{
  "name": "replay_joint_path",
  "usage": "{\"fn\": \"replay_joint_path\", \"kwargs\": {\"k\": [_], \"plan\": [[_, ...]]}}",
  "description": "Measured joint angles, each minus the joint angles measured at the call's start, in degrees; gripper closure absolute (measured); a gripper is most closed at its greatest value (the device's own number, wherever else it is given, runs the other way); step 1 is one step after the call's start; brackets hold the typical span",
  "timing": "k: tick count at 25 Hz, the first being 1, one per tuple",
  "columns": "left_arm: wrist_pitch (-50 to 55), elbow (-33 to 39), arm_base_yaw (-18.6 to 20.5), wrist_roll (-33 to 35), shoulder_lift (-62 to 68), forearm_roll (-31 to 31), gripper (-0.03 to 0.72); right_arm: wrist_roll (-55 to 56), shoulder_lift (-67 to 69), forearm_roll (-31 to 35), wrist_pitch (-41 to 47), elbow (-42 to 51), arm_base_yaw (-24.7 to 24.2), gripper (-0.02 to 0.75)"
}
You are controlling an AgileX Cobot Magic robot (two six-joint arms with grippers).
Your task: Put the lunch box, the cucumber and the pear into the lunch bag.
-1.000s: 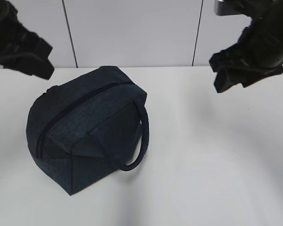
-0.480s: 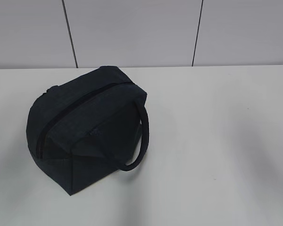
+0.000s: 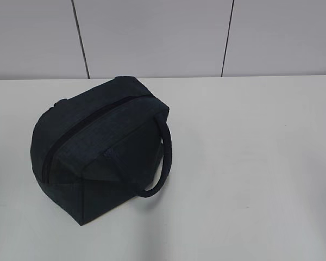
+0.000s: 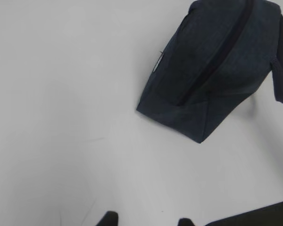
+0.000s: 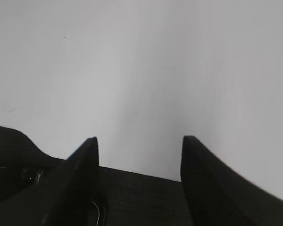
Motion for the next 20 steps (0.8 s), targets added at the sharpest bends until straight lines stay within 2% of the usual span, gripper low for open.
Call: {"fn": "replay_joint_path", "kwargs": {"k": [5, 15, 20], "plan": [[-0.5, 2.5, 0.0, -4.2, -7.9, 3.0, 0.449, 0.0, -8.2, -0.8, 0.3, 1.4, 0.0, 0.307], [-1.1, 2.8, 0.0, -4.5, -15.9, 5.3, 0.449, 0.0, -22.1, -1.1, 0.4, 1.4, 0.0, 0.309], [-1.1, 2.8, 0.0, -4.5, -16.9, 5.6, 0.449, -0.4, -23.2, -0.5, 0.6, 1.4, 0.0, 0.309]]}}
